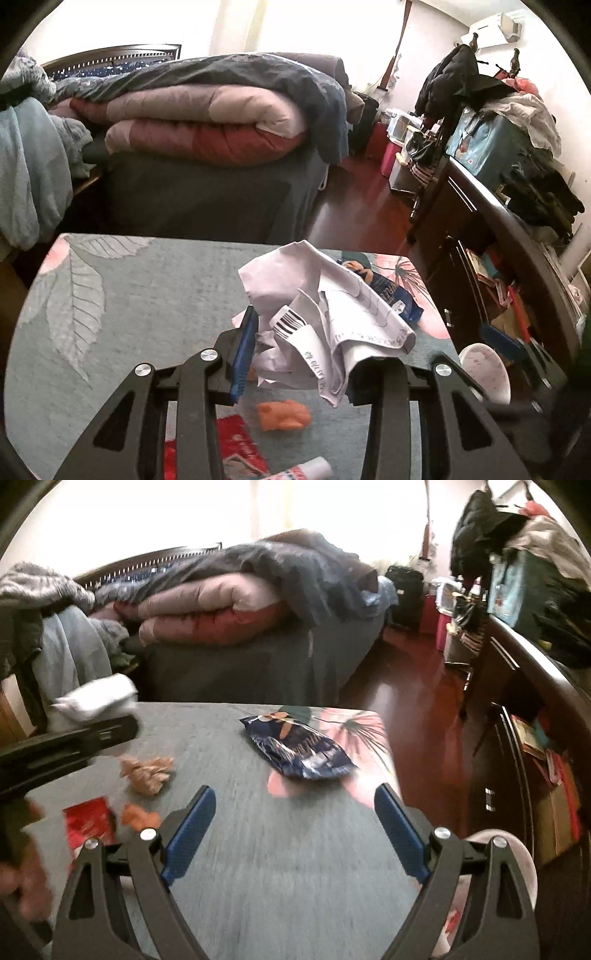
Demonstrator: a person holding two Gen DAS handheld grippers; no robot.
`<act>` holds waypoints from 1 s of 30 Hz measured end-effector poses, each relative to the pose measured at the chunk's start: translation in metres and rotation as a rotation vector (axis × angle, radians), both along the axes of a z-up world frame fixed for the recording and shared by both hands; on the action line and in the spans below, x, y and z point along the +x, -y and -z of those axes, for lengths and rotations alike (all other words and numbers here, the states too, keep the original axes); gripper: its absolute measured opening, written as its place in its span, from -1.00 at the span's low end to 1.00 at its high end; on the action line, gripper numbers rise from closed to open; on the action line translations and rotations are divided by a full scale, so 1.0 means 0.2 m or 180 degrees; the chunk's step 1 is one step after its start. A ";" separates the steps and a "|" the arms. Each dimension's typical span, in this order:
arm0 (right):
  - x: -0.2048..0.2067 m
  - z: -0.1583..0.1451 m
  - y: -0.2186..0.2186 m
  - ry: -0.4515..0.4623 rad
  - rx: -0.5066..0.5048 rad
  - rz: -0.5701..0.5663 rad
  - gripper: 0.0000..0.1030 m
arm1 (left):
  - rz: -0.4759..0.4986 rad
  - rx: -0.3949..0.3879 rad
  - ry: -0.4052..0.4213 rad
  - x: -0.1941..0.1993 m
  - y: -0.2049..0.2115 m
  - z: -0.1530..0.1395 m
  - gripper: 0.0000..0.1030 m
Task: Collect trash
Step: 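Grasp the white crumpled paper with the left tool while the right tool grasps the blue snack bag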
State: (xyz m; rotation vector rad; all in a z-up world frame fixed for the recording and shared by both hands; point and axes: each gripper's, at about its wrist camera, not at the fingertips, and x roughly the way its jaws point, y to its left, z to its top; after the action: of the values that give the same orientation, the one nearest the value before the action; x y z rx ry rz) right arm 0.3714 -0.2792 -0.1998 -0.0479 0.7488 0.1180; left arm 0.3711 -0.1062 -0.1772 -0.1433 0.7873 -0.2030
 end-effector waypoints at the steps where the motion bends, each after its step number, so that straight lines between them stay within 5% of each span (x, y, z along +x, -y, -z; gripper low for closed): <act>1: 0.06 0.02 -0.02 -0.0015 -0.0023 -0.0040 0.72 | 0.0005 0.0034 0.0014 0.01 -0.01 -0.01 -0.23; 10: 0.59 0.28 -0.02 -0.0534 0.0142 -0.0308 0.78 | 0.0039 0.0199 0.0037 0.04 -0.04 0.01 -0.23; 14: 0.63 0.28 -0.01 -0.0546 0.0242 -0.0327 0.78 | 0.0068 0.0209 -0.0013 0.06 -0.04 0.03 -0.23; 15: 0.62 0.28 -0.02 -0.0549 0.0213 -0.0345 0.74 | 0.0076 0.0201 -0.0025 0.06 -0.03 0.04 -0.23; 20: 0.55 0.28 -0.11 -0.0543 -0.0025 -0.0437 -0.31 | 0.0088 0.0171 -0.0056 0.05 -0.01 0.04 -0.23; 30: 0.17 0.08 -0.10 -0.0327 0.0121 -0.0461 -0.45 | 0.0057 0.0109 -0.0009 -0.10 -0.02 -0.03 -0.23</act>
State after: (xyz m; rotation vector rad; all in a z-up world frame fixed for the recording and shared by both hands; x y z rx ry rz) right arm 0.4060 -0.2586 -0.2158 -0.0602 0.8453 0.2743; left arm 0.3515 -0.1026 -0.1717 -0.1044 0.7948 -0.2062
